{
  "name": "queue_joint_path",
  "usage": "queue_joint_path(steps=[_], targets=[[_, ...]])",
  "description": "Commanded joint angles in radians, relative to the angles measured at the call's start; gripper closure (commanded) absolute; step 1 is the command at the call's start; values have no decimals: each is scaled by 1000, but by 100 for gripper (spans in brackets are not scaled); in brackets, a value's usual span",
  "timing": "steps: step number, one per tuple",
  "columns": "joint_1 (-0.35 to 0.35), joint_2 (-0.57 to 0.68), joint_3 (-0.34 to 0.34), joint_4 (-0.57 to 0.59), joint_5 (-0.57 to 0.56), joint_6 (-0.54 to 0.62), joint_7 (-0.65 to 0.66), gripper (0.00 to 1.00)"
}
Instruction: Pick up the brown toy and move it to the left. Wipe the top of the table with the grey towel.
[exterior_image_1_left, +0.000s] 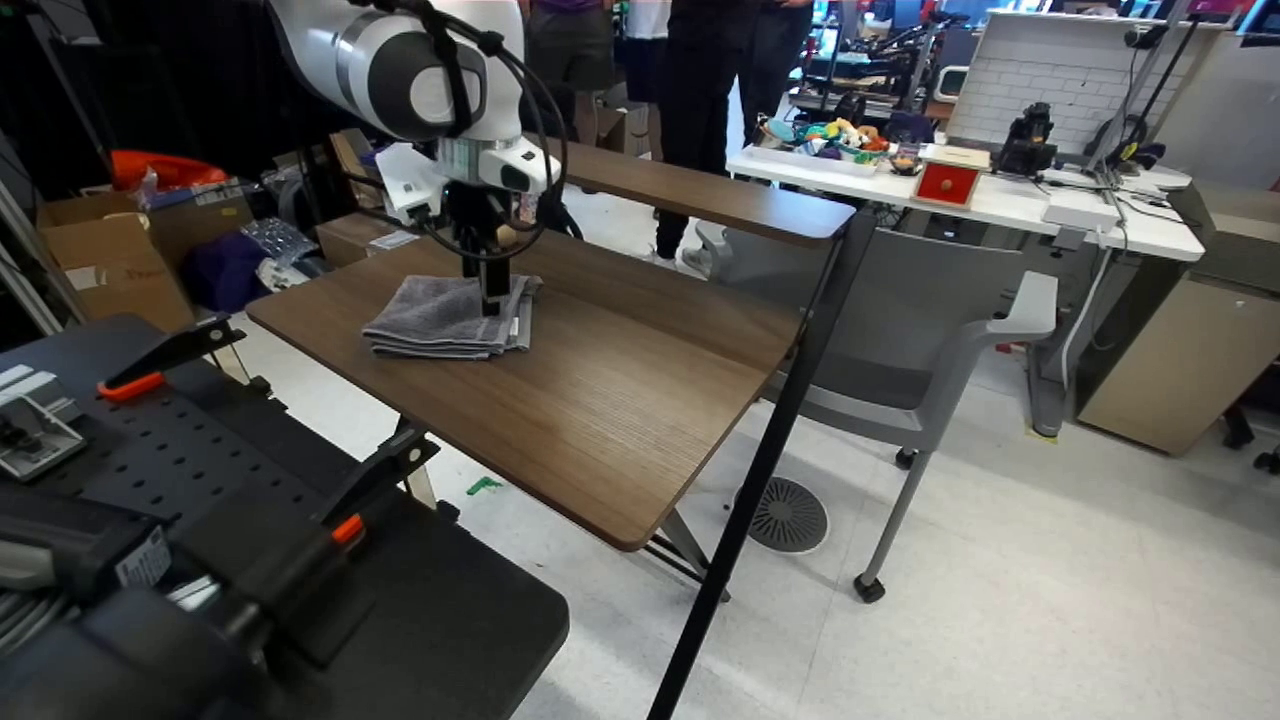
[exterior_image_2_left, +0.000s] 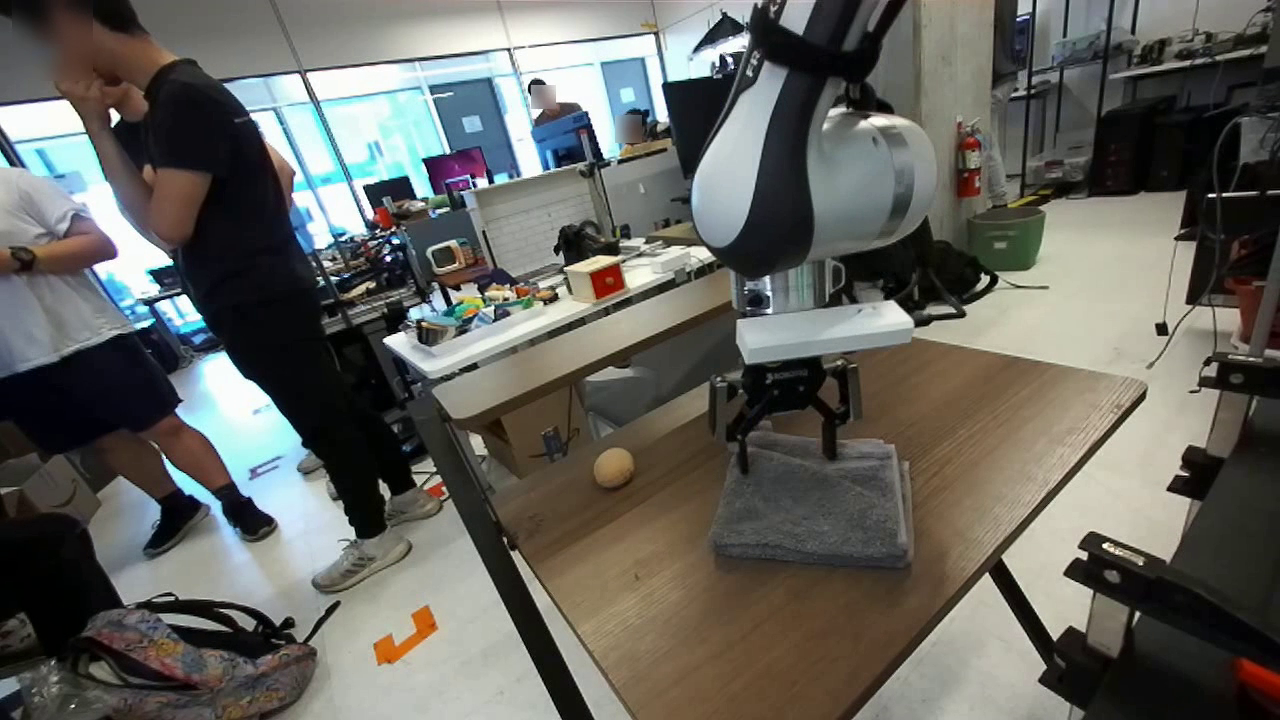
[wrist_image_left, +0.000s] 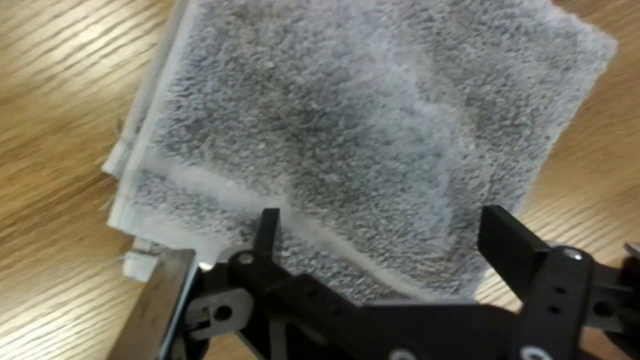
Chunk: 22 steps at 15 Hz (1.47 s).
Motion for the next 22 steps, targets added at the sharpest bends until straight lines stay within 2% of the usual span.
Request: queue_joint_path(steps=[1, 3, 4, 7, 10, 11, 12, 14, 17, 22], targets=[[8, -10, 50, -13, 25, 81, -21, 0], [56, 5, 14, -4, -1, 111, 24, 0], [91, 22, -29, 11, -16, 103, 70, 0], [176, 73, -163, 49, -57, 30, 226, 0], [221, 131, -252, 94, -95, -53, 365, 0], [215, 142, -258, 113, -106, -107, 403, 0], [179, 84, -201, 53, -100, -34, 339, 0], [175, 89, -202, 62, -105, -45, 351, 0], [146, 134, -230, 128, -94, 11, 378, 0], [59, 255, -324, 253, -79, 136, 505, 0]])
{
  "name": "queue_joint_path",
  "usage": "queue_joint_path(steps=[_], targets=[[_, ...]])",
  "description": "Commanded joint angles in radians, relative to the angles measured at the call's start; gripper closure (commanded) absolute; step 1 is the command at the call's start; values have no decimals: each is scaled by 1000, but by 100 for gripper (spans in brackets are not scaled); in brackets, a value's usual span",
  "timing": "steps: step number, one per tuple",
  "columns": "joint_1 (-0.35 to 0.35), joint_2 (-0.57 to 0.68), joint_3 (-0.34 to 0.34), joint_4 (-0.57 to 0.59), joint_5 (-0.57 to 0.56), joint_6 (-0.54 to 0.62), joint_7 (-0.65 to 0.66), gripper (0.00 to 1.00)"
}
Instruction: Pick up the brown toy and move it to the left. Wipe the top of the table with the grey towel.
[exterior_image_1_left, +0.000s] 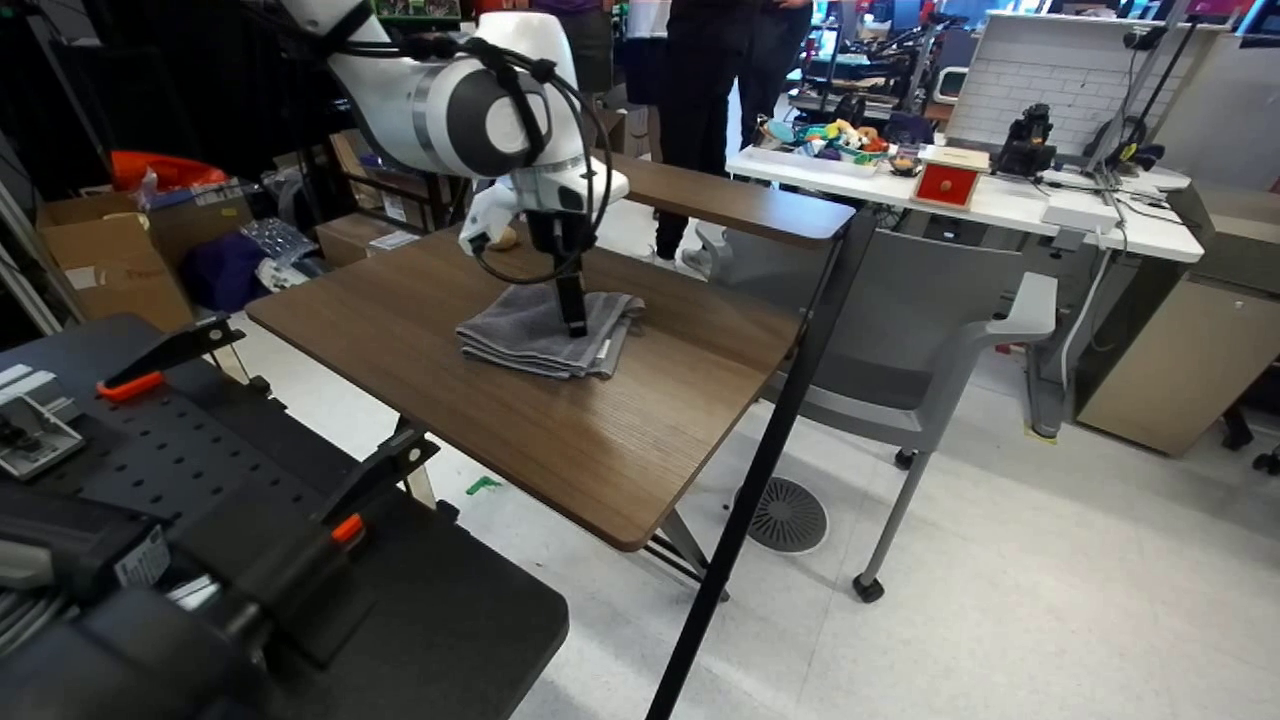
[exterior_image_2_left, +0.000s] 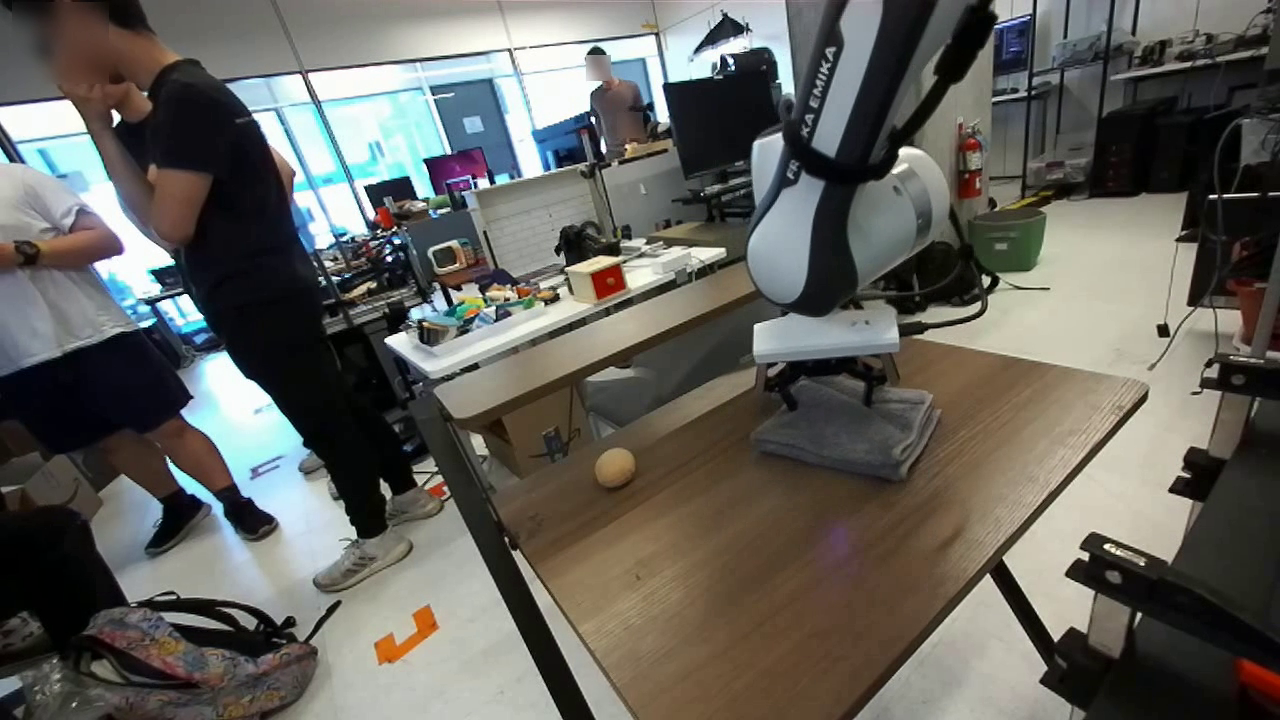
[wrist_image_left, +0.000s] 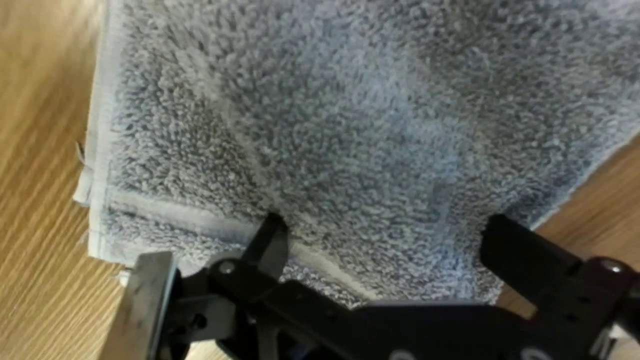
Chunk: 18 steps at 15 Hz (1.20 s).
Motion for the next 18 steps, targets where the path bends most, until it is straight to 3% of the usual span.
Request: queue_joint_path(steps=[1, 8, 11, 16, 18], targets=[[-62, 129, -64, 132, 4, 67, 108, 0], [-104, 245, -172, 279, -7, 68, 345, 0], [-111, 218, -97, 287, -1, 94, 352, 0], [-107, 182, 80, 303, 31, 234, 301, 0], [-113, 187, 146, 329, 45, 218, 295, 0]])
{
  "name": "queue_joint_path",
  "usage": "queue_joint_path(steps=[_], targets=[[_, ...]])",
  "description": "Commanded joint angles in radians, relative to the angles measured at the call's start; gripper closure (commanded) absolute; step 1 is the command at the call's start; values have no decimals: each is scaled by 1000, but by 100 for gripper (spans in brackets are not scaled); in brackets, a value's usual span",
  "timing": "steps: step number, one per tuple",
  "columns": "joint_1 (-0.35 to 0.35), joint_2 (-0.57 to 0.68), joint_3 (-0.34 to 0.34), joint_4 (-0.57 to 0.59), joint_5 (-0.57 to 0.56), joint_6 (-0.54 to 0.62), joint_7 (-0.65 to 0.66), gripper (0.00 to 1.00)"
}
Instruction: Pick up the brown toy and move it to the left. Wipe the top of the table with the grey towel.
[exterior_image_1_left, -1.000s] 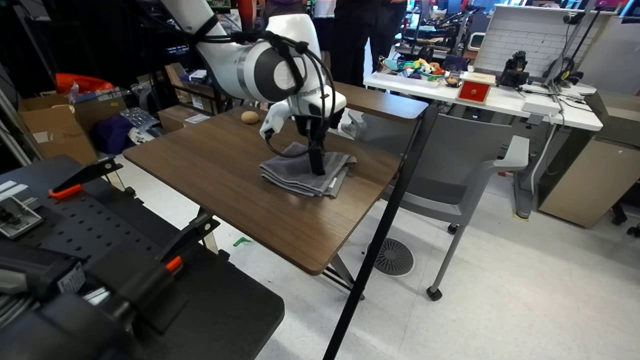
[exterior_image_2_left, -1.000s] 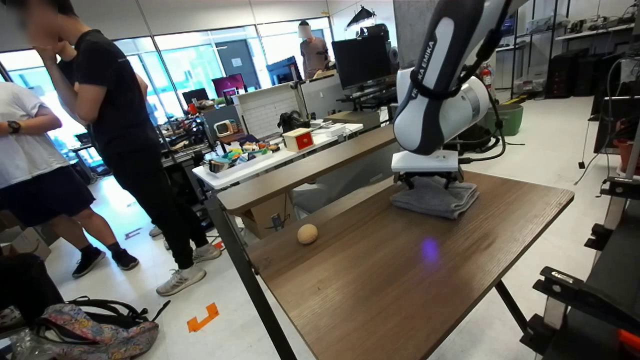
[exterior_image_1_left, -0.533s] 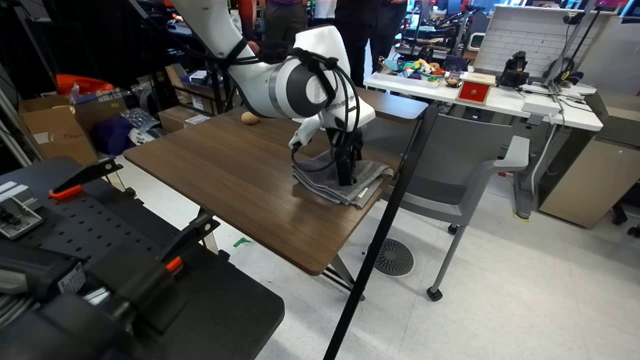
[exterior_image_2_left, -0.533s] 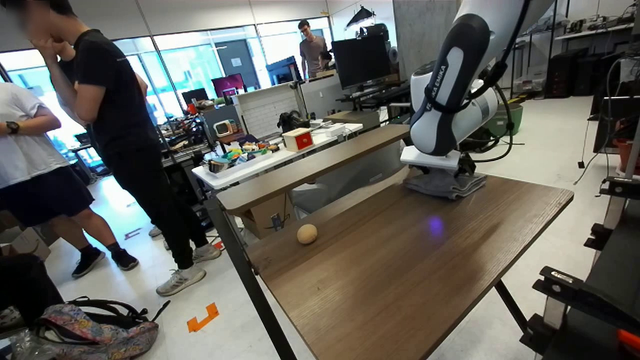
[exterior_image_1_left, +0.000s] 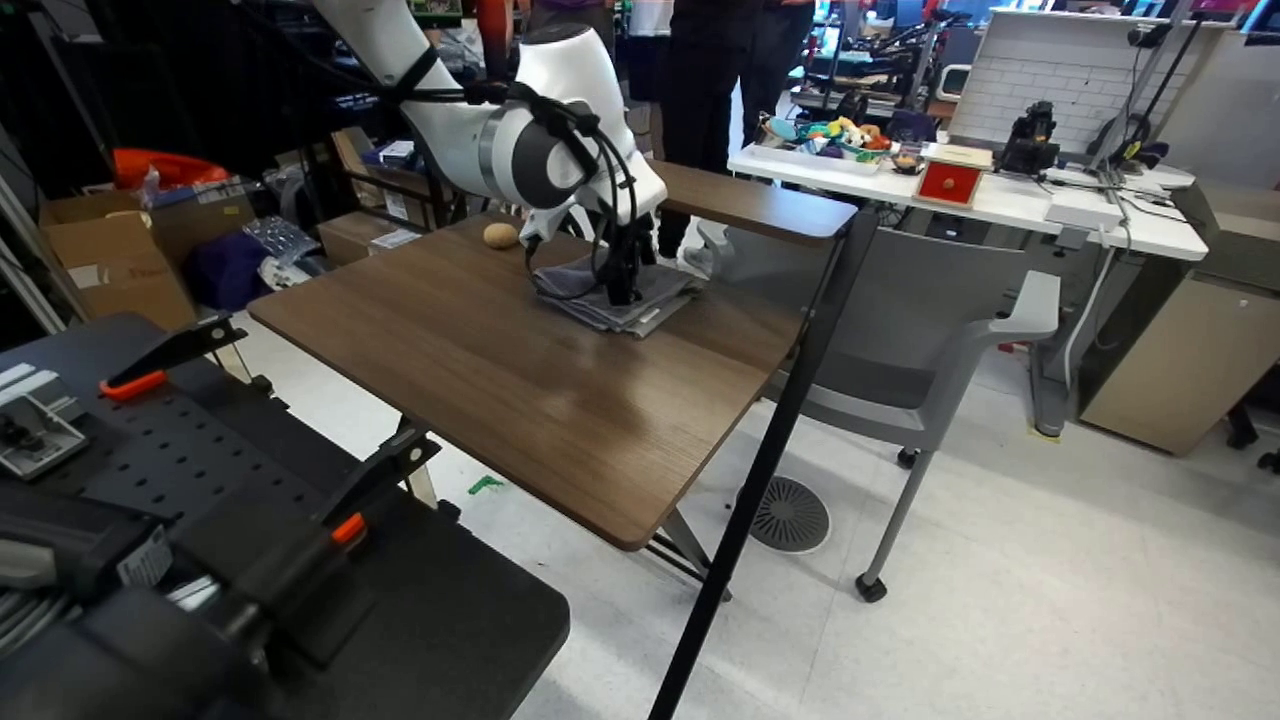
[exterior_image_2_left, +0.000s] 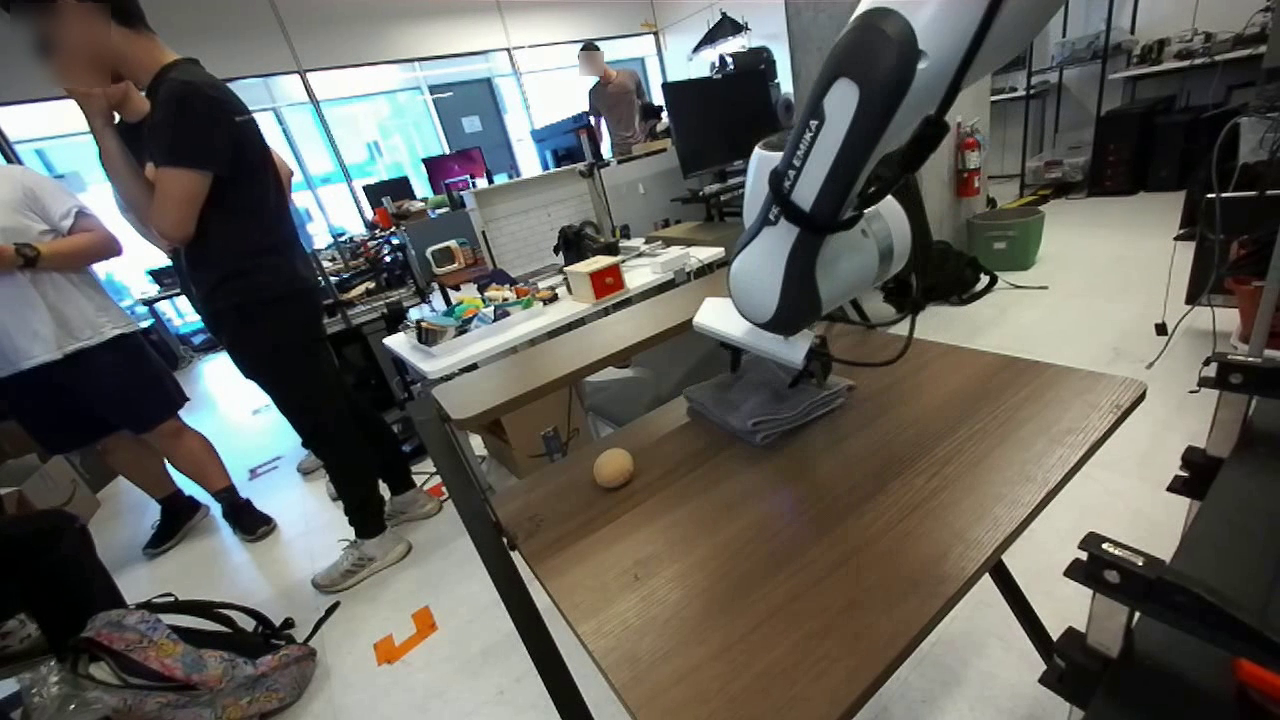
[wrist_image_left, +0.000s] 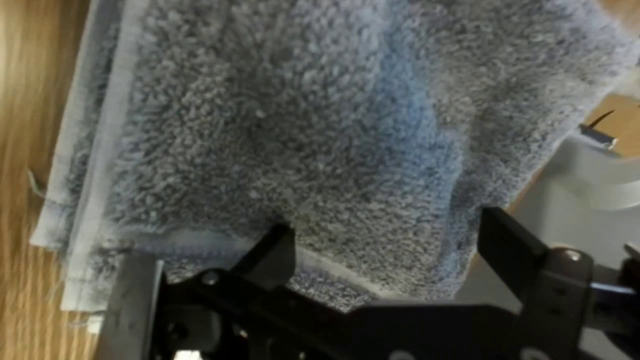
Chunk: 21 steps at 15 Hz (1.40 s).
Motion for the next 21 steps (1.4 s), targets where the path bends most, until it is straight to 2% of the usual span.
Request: queue_joint_path(steps=[1, 2, 4, 6, 10, 13, 16, 17, 21], targets=[[-23, -5, 116, 29, 46, -16, -38, 0], [-24, -17, 139, 14, 53, -48, -44, 0], [-6, -51, 142, -32, 40, -133, -54, 0], [27, -104, 104, -100, 18, -243, -35, 0], [43, -265, 91, -268, -27, -398, -88, 0], [57, -338, 53, -327, -86, -556, -101, 0], [63, -316, -22, -326, -158, -569, -49, 0], [40, -304, 30, -296, -122, -559, -71, 0], [35, -304, -3, -313, -147, -560, -66, 0]])
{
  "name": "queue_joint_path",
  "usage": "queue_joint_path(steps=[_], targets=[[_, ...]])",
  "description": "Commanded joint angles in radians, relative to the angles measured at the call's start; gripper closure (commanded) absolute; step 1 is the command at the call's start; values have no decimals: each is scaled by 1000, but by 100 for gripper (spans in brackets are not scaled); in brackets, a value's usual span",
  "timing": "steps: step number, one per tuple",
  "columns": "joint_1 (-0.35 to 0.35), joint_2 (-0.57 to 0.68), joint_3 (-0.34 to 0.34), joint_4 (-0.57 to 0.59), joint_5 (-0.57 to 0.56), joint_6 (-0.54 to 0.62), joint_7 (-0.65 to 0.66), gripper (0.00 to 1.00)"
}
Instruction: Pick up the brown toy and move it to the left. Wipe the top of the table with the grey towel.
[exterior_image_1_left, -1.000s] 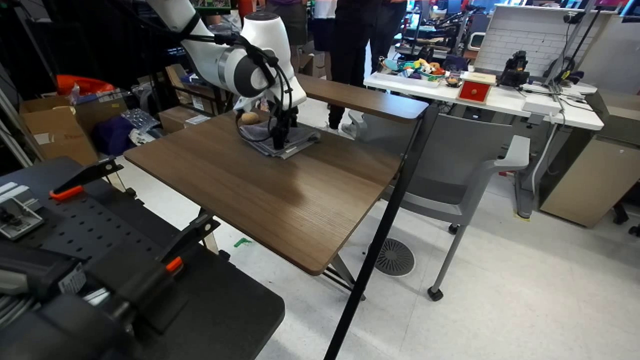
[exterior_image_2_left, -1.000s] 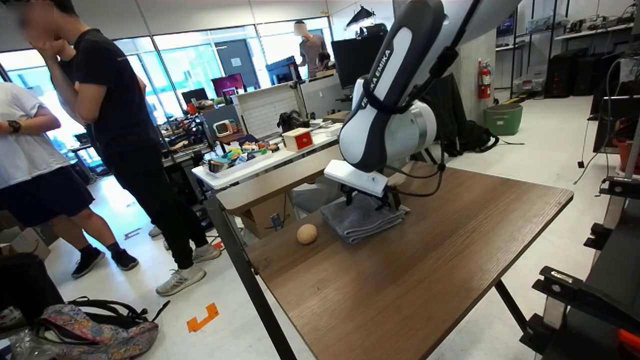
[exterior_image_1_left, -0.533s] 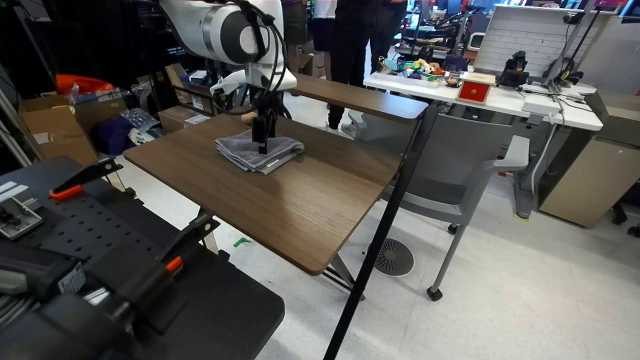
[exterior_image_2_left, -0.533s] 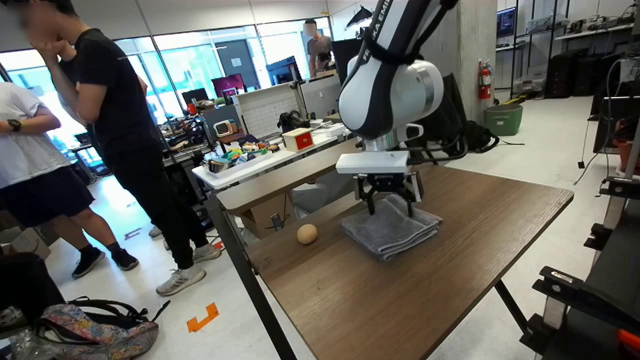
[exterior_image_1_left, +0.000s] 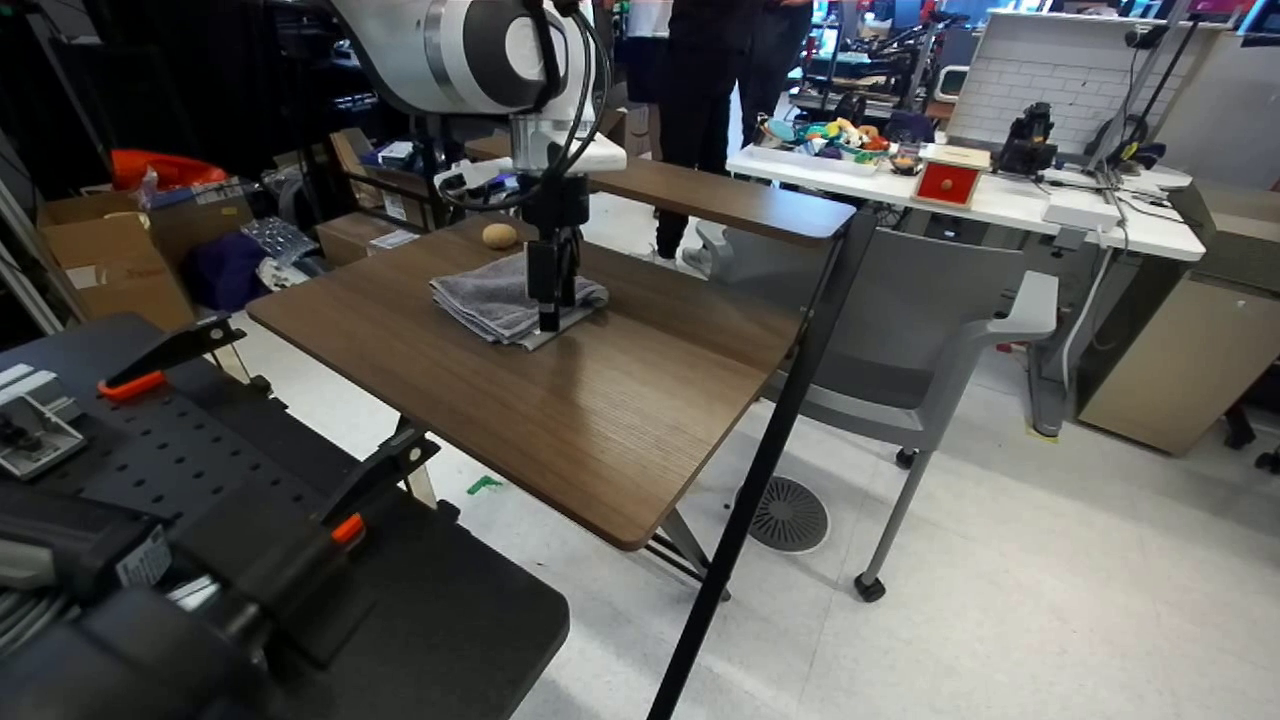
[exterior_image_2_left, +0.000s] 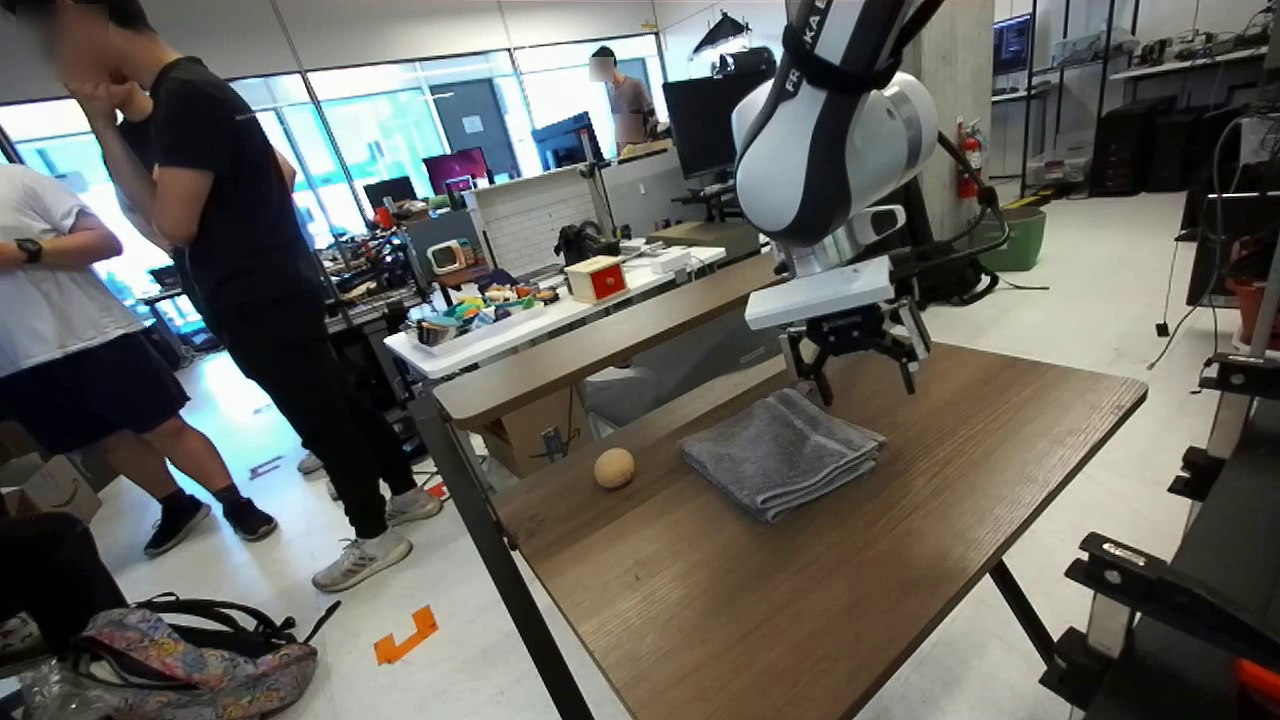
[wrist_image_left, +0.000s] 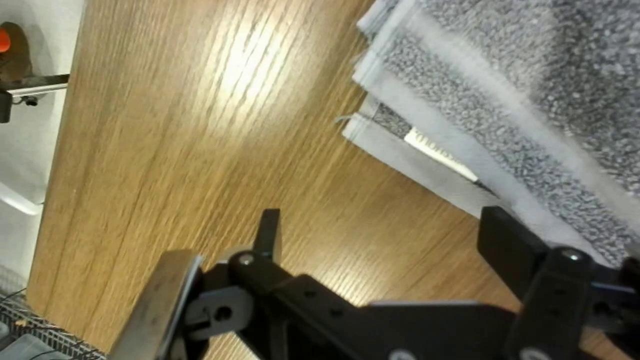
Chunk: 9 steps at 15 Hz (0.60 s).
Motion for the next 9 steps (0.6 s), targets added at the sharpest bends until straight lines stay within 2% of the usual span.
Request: queue_joint_path(steps=[1, 4, 6, 9], targets=[[-11, 0, 14, 4, -16, -2, 10, 0], [-29, -34, 61, -38, 24, 137, -16, 0], [-35, -23, 89, -46, 50, 280, -19, 0], [-24, 9, 112, -31, 68, 362, -24, 0]])
